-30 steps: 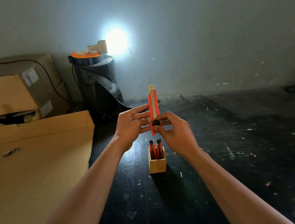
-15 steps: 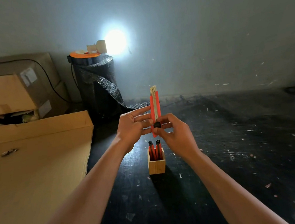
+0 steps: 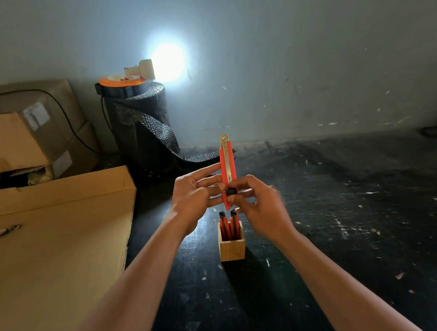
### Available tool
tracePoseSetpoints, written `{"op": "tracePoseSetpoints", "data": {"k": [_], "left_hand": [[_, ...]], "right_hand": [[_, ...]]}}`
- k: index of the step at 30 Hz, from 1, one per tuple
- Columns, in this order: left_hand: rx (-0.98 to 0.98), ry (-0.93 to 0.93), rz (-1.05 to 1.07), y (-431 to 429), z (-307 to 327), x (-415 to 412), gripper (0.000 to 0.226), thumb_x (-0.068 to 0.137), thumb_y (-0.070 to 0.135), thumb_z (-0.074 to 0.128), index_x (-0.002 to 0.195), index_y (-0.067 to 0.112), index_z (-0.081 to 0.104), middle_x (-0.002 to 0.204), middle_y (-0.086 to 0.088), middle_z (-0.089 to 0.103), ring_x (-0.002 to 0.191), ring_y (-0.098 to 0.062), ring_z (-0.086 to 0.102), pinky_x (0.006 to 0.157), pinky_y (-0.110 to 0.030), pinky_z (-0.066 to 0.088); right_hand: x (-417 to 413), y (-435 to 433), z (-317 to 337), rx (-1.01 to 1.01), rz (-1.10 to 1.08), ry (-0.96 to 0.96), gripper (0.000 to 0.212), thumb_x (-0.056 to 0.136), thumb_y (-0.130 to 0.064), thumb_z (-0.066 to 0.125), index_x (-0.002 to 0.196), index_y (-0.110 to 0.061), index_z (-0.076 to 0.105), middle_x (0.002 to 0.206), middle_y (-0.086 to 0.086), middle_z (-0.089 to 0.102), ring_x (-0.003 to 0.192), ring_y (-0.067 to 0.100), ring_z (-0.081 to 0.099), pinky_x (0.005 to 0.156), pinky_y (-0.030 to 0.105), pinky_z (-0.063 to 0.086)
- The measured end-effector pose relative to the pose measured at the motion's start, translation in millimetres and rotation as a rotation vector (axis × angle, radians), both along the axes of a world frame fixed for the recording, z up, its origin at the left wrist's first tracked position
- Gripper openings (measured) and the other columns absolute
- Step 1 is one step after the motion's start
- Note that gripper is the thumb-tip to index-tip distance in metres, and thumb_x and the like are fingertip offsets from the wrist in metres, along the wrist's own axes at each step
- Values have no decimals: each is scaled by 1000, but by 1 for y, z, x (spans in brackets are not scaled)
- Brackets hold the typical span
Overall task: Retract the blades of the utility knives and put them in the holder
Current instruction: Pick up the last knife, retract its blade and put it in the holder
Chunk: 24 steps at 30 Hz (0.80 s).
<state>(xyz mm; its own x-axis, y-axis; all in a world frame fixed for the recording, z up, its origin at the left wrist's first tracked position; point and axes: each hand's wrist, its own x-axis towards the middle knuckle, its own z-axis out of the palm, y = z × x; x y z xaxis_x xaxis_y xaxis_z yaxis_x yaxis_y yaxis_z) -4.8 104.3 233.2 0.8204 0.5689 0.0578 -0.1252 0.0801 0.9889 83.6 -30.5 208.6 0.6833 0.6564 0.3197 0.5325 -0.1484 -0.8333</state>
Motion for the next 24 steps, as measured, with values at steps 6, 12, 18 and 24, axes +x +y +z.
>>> {"op": "tracePoseSetpoints", "data": {"k": [6,12,18,24], "left_hand": [[-3,1,-16,6,-11,0,43,88,-19,65,126,3,69,104,-17,80,90,-31,80,66,-33,64],[7,43,-49,8,-31,6,44,89,-19,64,127,5,68,104,-19,79,92,-34,79,69,-36,66],[55,148,22,21,-68,24,37,88,-8,72,123,4,70,100,-14,81,92,-29,79,82,-42,64],[341,418,152,33,-134,34,50,85,11,81,132,11,65,117,-6,75,103,-17,73,93,-38,61]], "right_hand": [[13,6,1,33,0,49,45,92,-40,68,133,-38,50,117,-14,65,103,10,68,86,38,61],[38,20,4,5,-13,112,41,96,-28,67,136,-25,57,109,1,74,96,16,73,81,42,64],[52,27,-19,16,8,163,24,95,-22,68,119,-17,67,91,0,76,81,13,76,75,37,65],[74,35,-60,-76,-28,203,16,93,-28,69,102,-15,67,89,-1,73,75,7,71,65,22,59]]}}
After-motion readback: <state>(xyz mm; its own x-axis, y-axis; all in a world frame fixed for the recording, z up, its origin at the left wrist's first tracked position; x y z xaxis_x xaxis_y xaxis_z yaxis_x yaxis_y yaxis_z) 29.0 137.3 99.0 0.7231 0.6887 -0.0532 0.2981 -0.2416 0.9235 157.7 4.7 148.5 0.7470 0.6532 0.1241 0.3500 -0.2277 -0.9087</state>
